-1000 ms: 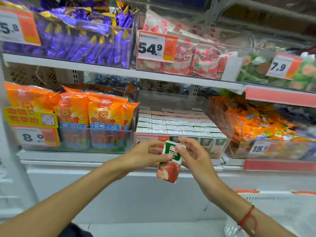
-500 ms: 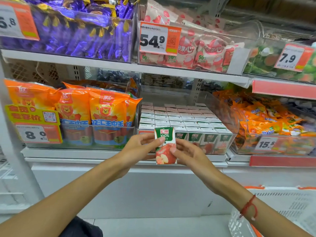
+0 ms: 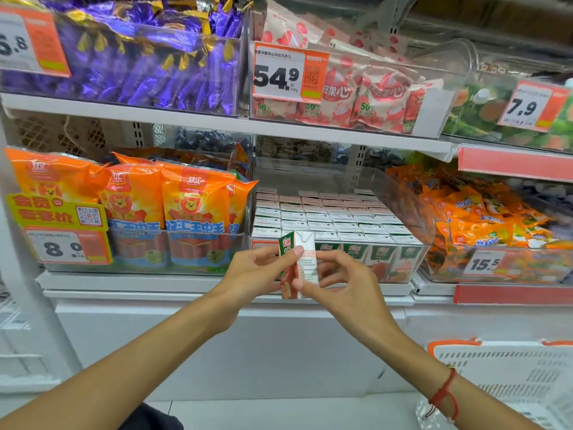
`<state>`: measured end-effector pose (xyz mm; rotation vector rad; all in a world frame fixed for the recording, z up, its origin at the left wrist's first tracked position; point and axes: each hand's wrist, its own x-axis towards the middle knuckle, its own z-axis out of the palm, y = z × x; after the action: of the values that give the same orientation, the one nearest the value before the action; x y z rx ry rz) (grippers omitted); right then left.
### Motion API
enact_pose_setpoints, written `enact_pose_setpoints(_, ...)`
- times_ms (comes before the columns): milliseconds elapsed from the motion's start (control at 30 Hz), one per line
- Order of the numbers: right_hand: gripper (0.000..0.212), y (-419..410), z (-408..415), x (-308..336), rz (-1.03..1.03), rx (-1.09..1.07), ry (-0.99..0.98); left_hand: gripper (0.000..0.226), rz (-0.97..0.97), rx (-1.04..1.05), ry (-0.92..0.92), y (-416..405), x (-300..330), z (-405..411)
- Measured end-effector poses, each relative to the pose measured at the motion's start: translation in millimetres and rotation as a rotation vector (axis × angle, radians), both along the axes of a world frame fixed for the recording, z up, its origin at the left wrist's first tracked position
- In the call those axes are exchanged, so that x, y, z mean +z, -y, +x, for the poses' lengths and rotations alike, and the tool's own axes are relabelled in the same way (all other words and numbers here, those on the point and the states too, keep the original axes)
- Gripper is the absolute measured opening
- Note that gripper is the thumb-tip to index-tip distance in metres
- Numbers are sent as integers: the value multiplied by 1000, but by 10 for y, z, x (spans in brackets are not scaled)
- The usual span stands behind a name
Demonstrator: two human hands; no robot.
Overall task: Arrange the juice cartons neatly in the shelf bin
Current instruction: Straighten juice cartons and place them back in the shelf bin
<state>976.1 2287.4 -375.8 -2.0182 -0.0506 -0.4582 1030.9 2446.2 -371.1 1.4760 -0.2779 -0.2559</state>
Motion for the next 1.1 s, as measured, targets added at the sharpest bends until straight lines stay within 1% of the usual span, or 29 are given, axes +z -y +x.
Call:
enact_pose_setpoints(67, 12, 32, 2, 39, 126, 43, -44, 15, 43, -16, 27, -36, 20, 12)
enact_pose_setpoints(100, 13, 50, 4, 61, 183, 49, -62, 19, 72, -31, 41, -47, 34, 18)
enact_pose_setpoints(133, 19, 62, 3, 85, 228, 48, -86, 22, 98, -51, 50, -52, 49, 18)
enact_pose_setpoints(200, 26, 72, 3, 117, 275, 40, -124, 27, 123, -95, 53, -43, 71, 14)
enact_pose_setpoints(267, 28, 65, 3, 131, 294, 41, -148, 23, 112, -128, 47, -26, 79, 13)
enact_pose_setpoints(367, 30, 70, 29, 145, 299, 63, -198, 11, 88, -130, 41, -15, 87, 17)
enact_pose_setpoints(433, 32, 90, 43, 152, 312, 82, -251, 7, 52, -132, 32, -10, 91, 8)
enact_pose_setpoints(500, 39, 138, 44, 151, 320, 147, -316, 11, 13, -119, 22, 2, 88, 1)
enact_pose_setpoints(600, 48, 196, 14, 147, 308, 353, -418, 20, -51, -73, -14, 23, 98, 4)
enact_pose_setpoints(667, 49, 201, 2, 132, 329, 427, -424, 22, -65, -61, -33, 31, 102, 17)
enact_pose_setpoints(733, 45, 196, 2, 98, 337, 402, -377, 26, -58, -93, -54, 30, 99, 22)
enact_pose_setpoints(833, 35, 180, 0, 38, 293, 307, -306, 30, -9, -148, -50, 10, 81, 12)
enact_pose_setpoints(900, 29, 161, 0, 16, 262, 226, -277, 27, 33, -86, -6, -4, 70, 12)
enact_pose_setpoints(933, 29, 150, 0, 16, 232, 175, -255, 24, 37, -41, 18, -6, 65, 13)
enact_pose_setpoints(1033, 40, 119, 2, -1, 73, 14, -170, 11, 54, 35, 59, 32, 55, -6)
enact_pose_setpoints(1100, 45, 93, -3, -15, -7, -37, -137, 8, 80, 63, 72, 72, 41, -11)
